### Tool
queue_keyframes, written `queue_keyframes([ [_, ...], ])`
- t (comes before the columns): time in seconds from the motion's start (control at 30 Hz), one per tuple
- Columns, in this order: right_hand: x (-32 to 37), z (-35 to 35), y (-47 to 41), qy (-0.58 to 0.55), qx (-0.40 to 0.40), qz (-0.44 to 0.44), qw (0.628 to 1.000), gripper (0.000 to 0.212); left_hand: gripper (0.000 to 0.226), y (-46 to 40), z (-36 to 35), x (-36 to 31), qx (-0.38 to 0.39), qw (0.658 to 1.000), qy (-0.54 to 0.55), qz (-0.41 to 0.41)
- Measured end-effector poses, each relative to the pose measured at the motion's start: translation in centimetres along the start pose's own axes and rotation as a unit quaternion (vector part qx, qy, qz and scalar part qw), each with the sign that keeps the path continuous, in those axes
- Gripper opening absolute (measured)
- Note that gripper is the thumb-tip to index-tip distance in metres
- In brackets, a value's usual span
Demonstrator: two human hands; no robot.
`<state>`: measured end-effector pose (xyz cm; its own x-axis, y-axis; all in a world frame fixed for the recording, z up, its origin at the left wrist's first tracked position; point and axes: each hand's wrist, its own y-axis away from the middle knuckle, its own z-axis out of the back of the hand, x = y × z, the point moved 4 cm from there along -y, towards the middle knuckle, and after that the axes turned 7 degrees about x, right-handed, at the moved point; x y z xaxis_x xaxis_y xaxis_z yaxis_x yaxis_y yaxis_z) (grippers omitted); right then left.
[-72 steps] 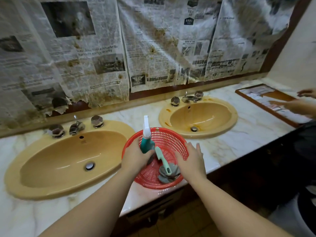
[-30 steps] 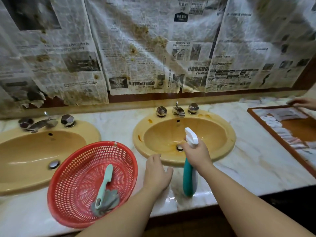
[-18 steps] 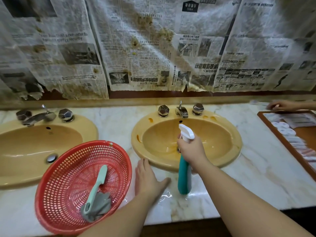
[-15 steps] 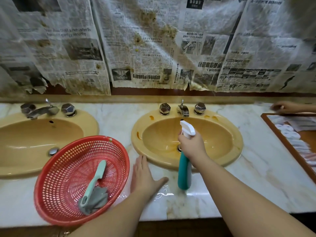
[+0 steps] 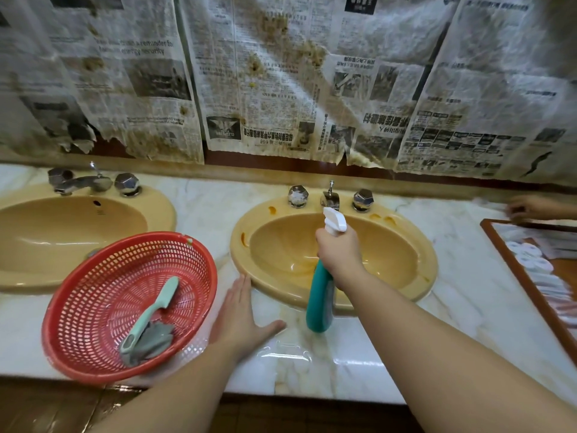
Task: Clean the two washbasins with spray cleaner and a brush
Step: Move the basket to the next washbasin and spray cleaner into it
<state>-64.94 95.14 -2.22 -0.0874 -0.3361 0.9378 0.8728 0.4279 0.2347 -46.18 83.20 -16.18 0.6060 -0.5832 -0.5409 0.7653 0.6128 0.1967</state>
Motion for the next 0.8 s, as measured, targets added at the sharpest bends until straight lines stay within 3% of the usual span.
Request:
queue_keyframes([
  [0.2, -0.3, 1.0, 0.4, 0.001, -0.040, -0.007, 0.999, 0.003, 0.135, 0.2, -0.1, 0.3, -0.020, 1.000, 0.014, -0.012],
  [0.8, -0.8, 6.6, 2.7, 0.001, -0.199, -0.033, 0.979, 0.011, 0.136, -0.8, -1.0, 1.4, -0.020, 1.000, 0.001, -0.021],
])
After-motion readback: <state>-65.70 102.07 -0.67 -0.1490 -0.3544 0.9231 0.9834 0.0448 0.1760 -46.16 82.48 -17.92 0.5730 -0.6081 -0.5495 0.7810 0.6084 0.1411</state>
